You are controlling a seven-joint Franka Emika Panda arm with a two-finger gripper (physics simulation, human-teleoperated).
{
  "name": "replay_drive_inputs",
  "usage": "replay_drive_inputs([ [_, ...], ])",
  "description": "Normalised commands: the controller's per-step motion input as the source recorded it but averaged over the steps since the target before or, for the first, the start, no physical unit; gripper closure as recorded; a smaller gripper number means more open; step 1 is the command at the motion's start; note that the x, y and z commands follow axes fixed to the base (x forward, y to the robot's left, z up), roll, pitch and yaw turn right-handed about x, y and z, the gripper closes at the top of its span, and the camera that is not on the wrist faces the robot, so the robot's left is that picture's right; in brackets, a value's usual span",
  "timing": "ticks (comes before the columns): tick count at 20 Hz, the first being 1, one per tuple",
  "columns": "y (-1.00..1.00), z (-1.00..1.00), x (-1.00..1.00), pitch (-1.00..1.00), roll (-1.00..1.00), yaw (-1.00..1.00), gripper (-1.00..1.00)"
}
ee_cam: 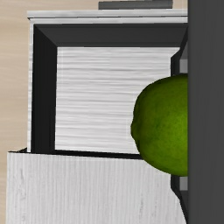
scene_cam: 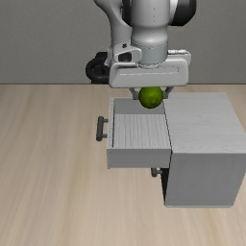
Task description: Pick up the lime and place it in the top layer of the cabinet
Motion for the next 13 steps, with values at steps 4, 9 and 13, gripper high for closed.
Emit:
replay_drive_inputs([
  [4,0.0,0.0,0.0,0.0,0.0,0.0,-1.0],
  [9,0.0,0.0,0.0,0.0,0.0,0.0,-1.0],
  [13,0.0,0.0,0.0,0.0,0.0,0.0,-1.0],
])
